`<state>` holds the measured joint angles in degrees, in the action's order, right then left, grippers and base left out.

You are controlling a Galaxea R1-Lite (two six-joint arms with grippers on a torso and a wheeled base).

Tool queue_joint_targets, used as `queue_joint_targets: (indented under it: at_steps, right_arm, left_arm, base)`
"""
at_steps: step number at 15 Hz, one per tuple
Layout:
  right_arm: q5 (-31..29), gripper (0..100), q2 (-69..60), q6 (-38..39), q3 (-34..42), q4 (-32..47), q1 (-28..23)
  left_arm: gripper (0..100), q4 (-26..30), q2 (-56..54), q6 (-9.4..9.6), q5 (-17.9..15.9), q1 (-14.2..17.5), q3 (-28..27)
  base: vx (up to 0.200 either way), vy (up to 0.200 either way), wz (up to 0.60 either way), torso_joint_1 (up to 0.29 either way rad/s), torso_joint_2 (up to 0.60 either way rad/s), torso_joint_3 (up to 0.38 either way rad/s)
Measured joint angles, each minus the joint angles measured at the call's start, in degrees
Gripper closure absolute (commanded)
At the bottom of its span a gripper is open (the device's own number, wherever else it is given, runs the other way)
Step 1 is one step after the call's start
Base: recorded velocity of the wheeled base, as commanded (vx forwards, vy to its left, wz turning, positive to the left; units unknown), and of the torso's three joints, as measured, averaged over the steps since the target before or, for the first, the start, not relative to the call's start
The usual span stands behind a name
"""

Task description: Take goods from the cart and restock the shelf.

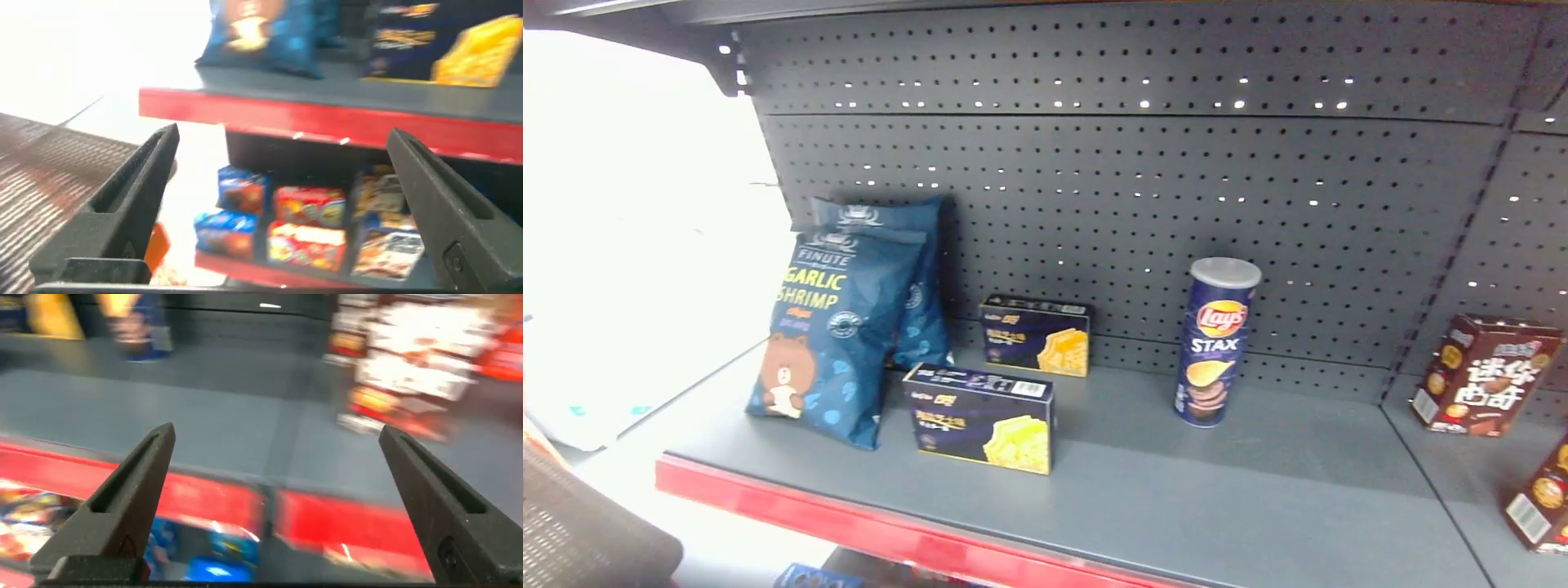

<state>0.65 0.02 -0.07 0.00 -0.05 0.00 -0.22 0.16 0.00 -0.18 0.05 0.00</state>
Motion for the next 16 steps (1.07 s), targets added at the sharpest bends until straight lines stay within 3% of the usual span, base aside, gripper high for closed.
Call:
queue_joint_targets:
  at_steps: [13, 16]
  right_arm:
    - [0.04, 0, 0.00, 0.00, 0.00, -0.02, 0.00]
    - [0.04, 0, 0.00, 0.00, 0.00, 0.00, 0.00]
  left_arm:
    - [0, 0.04, 0.00, 0.02, 0.02, 0.02, 0.00]
    - [0, -0.76, -0.02, 0.33, 0.07, 0.06, -0.11]
  base:
    - [0.000, 0.000, 0.60, 0.003, 0.00, 0.002]
    - [0.000, 0.000, 0.00, 0.000, 0.00, 0.000]
